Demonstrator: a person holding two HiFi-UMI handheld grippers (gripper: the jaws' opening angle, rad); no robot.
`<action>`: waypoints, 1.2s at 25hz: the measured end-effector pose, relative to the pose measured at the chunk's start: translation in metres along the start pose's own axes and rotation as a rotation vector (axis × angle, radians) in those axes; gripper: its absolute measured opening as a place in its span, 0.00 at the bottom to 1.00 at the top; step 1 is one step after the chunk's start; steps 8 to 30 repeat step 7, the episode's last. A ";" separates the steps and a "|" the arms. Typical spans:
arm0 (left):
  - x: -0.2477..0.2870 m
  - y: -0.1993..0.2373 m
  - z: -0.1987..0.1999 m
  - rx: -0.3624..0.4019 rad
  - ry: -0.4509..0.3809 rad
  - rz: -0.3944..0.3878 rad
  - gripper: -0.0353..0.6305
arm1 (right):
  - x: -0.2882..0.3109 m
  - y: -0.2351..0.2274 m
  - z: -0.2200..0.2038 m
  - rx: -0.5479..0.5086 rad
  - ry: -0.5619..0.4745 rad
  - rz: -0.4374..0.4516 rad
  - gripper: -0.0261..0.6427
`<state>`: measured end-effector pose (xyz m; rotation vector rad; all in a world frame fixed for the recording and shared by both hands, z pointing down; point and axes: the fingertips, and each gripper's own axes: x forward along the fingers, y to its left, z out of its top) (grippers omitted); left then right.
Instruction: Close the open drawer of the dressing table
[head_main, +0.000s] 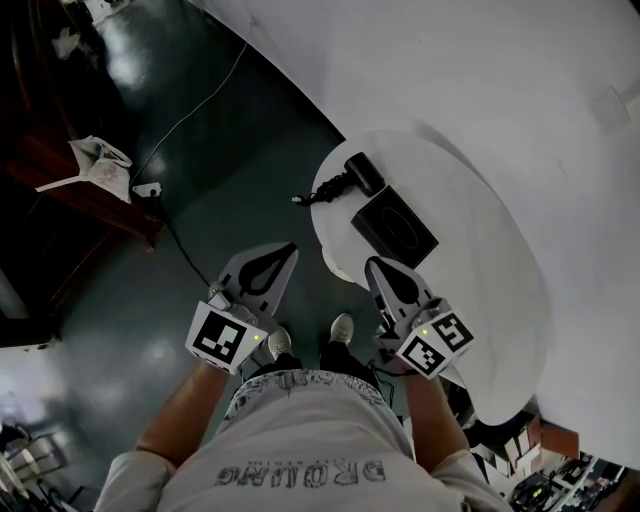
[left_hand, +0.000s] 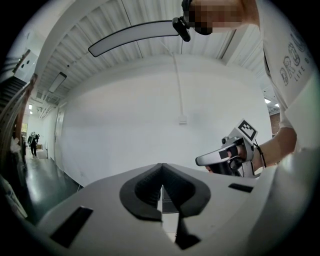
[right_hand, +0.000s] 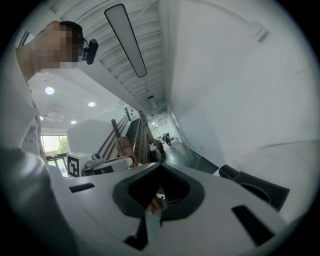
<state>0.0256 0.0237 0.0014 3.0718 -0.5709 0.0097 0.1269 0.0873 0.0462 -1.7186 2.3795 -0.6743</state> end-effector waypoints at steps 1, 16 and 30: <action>0.000 0.001 0.000 -0.003 -0.001 0.002 0.09 | 0.000 0.001 0.000 -0.001 0.000 0.002 0.05; -0.001 0.003 0.000 -0.008 -0.001 0.006 0.09 | 0.003 0.004 0.000 -0.002 0.005 0.009 0.05; -0.001 0.003 0.000 -0.008 -0.001 0.006 0.09 | 0.003 0.004 0.000 -0.002 0.005 0.009 0.05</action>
